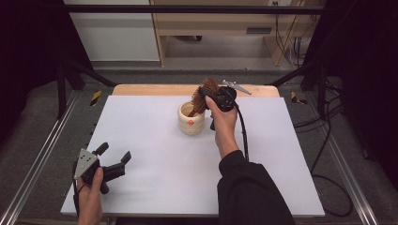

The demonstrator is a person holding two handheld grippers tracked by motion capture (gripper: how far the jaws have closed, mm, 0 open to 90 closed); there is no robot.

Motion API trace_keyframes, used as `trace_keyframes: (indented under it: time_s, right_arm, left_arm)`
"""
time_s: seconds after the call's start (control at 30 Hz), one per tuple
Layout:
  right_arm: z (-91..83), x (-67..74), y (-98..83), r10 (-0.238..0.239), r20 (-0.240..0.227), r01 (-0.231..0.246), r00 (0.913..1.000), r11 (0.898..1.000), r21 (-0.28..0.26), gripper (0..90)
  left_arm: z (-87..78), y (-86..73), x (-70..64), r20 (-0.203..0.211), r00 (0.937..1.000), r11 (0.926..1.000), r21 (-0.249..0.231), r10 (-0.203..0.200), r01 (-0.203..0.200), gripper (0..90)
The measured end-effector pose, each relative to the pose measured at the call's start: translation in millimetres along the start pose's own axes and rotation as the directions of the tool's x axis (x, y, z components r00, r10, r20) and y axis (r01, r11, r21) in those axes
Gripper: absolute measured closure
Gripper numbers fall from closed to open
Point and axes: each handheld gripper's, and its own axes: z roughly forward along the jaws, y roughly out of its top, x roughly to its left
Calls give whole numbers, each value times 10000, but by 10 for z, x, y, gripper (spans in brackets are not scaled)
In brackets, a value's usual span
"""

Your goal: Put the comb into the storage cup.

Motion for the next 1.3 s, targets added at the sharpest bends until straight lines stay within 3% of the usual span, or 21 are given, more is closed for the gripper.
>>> trace_keyframes:
  time_s: [0.17,0.43,0.77,0.97,1.0,1.07,1.17,1.3]
  right_arm:
    - [2,20,-3,-168,104,165,9998,9994,303,262]
    - [-128,53,47,-1184,601,1129,9911,9898,870,139]
    - [-330,59,75,-2835,916,2740,9546,9562,1030,101]
    - [-433,46,59,-3103,840,3023,9469,9484,960,89]
    - [-450,48,47,-3293,801,3225,9408,9426,870,85]
    - [-468,55,25,-3487,798,3422,9338,9358,849,83]
    - [-488,59,-7,-3560,697,3493,9319,9324,930,77]
    - [-535,59,-1,-3783,677,3707,9232,9231,1026,77]
  left_arm:
    - [18,-20,-10,77,9999,9999,84,-141,140,47]
    - [3,-20,-2,-2,9997,9997,48,-237,237,45]
    - [19,0,7,-201,9998,10000,-39,-60,59,45]
    - [-30,15,24,-351,9993,9997,-239,-92,84,45]
    - [-39,17,29,-470,9989,9996,-268,0,-13,45]
    - [-60,21,39,-540,9985,9993,-355,-126,107,45]
    - [-91,8,54,-457,9976,9977,-465,-522,501,42]
    - [-78,6,64,-401,9980,9982,-361,-484,470,41]
